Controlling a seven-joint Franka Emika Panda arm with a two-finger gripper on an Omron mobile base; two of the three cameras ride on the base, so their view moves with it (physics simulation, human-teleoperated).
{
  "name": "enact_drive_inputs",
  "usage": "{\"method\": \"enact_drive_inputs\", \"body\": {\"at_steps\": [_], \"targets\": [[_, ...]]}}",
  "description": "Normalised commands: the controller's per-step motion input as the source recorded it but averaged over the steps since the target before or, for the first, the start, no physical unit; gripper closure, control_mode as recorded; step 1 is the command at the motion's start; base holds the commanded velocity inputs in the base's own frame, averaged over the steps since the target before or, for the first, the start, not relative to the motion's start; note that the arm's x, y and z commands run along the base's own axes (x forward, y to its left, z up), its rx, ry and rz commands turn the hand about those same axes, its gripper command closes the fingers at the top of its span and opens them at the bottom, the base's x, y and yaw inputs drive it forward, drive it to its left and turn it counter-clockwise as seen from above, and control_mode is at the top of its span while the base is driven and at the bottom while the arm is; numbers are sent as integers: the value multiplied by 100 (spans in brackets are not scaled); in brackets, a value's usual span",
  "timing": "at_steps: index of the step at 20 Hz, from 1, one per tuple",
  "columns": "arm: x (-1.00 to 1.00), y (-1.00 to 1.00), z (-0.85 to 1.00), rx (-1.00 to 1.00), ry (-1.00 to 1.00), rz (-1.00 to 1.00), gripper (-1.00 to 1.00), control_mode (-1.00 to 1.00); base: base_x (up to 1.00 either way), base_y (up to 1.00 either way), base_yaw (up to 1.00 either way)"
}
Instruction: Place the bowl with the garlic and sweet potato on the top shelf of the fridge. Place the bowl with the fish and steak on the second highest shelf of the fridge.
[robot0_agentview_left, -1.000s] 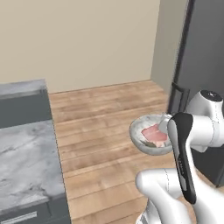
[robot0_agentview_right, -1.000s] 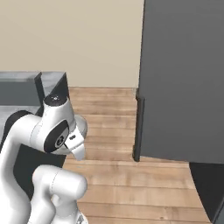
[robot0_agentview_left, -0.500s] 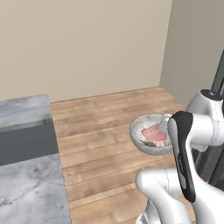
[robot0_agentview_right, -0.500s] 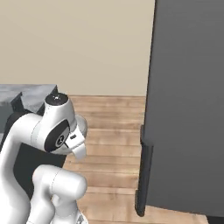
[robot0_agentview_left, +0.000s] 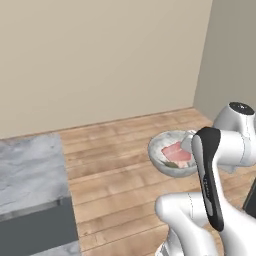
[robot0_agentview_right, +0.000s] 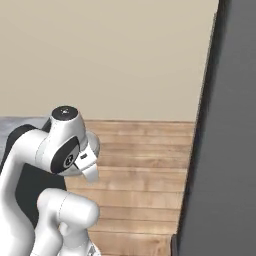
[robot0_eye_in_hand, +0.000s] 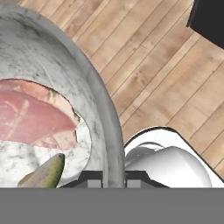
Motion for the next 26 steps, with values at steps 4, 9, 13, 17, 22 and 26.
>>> {"method": "enact_drive_inputs", "body": {"at_steps": [4,9,13,17,22,26], "targets": [[0,0,0,0,0,0,100,100,100,44,-9],[0,0,0,0,0,0,100,100,90,51,-55],[0,0,0,0,0,0,100,100,38,42,-87],[0,0,0,0,0,0,100,100,24,28,-91],[0,0,0,0,0,0,100,100,6,7,-95],[0,0,0,0,0,0,100,100,74,21,-70]]}}
